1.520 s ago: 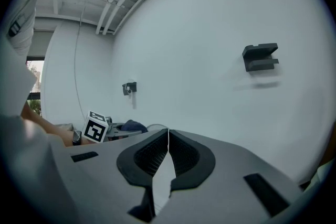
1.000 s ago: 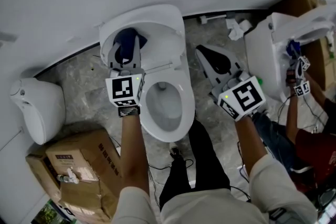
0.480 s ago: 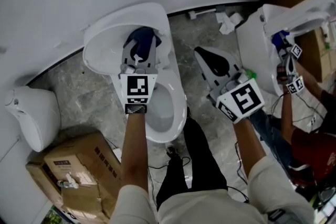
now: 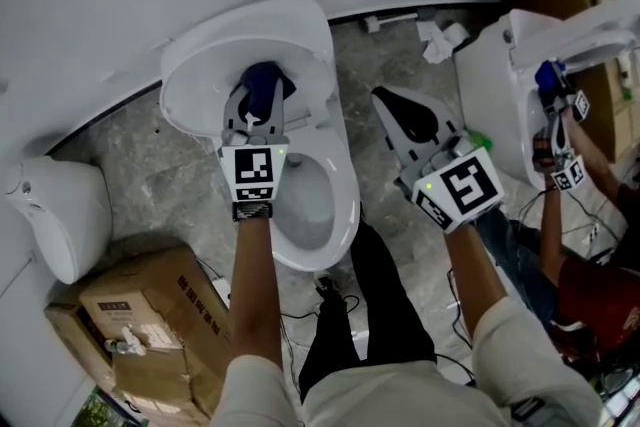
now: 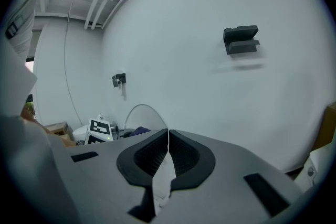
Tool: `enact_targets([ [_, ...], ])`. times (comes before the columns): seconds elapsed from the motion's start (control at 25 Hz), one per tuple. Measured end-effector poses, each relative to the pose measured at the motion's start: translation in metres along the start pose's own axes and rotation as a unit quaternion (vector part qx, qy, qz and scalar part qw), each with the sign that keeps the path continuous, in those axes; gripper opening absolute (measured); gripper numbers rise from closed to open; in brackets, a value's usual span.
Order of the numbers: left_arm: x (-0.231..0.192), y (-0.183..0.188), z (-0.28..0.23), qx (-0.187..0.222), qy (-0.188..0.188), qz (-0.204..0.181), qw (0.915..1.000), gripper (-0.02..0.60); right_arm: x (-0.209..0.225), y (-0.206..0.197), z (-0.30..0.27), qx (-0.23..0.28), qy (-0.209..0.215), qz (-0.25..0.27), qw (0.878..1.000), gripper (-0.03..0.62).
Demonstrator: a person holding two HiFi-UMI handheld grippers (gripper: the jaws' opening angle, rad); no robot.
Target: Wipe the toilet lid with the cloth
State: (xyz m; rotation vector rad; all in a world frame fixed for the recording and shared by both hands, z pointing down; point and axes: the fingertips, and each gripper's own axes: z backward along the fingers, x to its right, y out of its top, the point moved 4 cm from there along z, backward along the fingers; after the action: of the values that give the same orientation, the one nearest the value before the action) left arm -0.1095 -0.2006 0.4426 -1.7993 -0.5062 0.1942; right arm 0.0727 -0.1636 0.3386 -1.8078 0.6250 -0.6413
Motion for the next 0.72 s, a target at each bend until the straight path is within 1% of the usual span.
enact_targets([
  [0.24, -0.026, -0.016, 0.019, -0.014, 0.027, -0.002, 0.9995, 0.054, -0.015, -0.001, -0.02, -0.001, 0.016, 0.003, 1.0, 0.029],
  [0.48, -0.054, -0.029, 0.039, -0.023, 0.058, 0.004, 0.998, 0.054, -0.026, -0.004, -0.036, -0.006, 0.03, 0.002, 1.0, 0.029],
  [0.64, -0.074, -0.043, 0.056, -0.031, 0.083, 0.015, 0.996, 0.054, -0.033, -0.007, -0.045, -0.011, 0.038, 0.005, 0.999, 0.029],
  [0.72, -0.085, -0.052, 0.065, -0.032, 0.097, 0.028, 0.9944, 0.054, -0.037, -0.008, -0.05, -0.012, 0.042, 0.006, 0.999, 0.029],
])
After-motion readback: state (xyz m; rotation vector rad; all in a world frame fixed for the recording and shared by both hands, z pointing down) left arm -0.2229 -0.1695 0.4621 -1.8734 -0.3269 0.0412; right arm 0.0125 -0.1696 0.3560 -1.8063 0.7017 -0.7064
